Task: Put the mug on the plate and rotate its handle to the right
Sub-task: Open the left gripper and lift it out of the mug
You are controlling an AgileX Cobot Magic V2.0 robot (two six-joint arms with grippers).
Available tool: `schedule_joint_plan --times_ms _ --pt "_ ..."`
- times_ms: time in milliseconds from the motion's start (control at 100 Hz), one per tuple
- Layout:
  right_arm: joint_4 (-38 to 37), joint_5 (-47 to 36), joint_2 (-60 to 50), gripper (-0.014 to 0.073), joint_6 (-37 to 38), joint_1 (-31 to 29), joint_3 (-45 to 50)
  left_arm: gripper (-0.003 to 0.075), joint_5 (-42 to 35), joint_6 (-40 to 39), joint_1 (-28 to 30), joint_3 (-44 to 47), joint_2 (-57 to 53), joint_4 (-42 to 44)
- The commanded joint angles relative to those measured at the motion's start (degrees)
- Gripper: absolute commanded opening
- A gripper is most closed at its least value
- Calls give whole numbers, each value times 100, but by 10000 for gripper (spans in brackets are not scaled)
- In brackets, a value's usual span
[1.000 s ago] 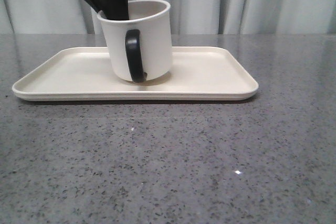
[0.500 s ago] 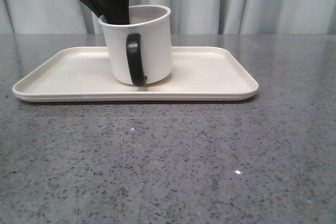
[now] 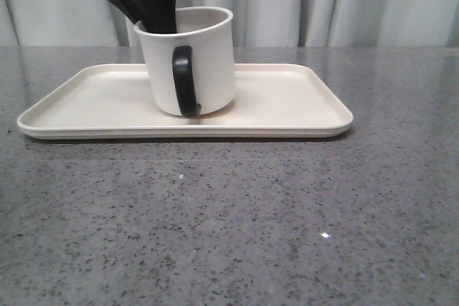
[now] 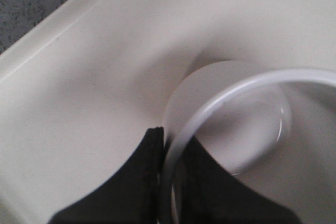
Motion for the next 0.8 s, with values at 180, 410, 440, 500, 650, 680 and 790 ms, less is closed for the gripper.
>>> schedule_joint_plan --times_ms 180,410,440,500,650,680,790 --pt "-24 -413 84 423 -28 2 -118 25 125 10 -44 -143 -219 -64" --pt "-24 -409 84 423 -28 2 -118 171 153 10 -44 -143 -219 -87" --pt "-24 -407 84 423 -28 2 -118 185 153 10 -44 -143 -219 -87" --pt "-24 -407 84 423 -28 2 -118 213 161 10 -44 -143 -219 -87" --pt "-24 -401 84 423 -28 2 -118 234 279 10 -44 -362 -219 -87" --pt "-24 -401 84 423 -28 2 -118 234 322 10 -44 -466 -219 -87" --pt "-24 -401 84 423 -28 2 -118 233 451 10 -44 -824 -219 -87"
